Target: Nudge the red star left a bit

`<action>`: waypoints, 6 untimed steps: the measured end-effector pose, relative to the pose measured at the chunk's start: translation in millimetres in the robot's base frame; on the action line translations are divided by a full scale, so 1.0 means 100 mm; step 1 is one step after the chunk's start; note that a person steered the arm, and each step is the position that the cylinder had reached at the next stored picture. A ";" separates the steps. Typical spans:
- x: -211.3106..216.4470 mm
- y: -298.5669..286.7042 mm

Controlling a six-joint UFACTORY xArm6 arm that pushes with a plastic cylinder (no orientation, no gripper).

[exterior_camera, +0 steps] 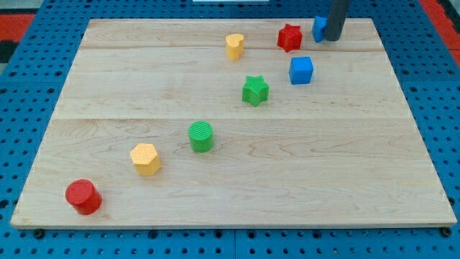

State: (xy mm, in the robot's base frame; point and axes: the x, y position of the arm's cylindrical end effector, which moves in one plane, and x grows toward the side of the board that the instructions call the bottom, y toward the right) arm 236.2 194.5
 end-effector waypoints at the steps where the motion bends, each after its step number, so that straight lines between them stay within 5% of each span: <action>1: -0.37 0.00; 6: 0.43 0.08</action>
State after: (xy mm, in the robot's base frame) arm 278.9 202.9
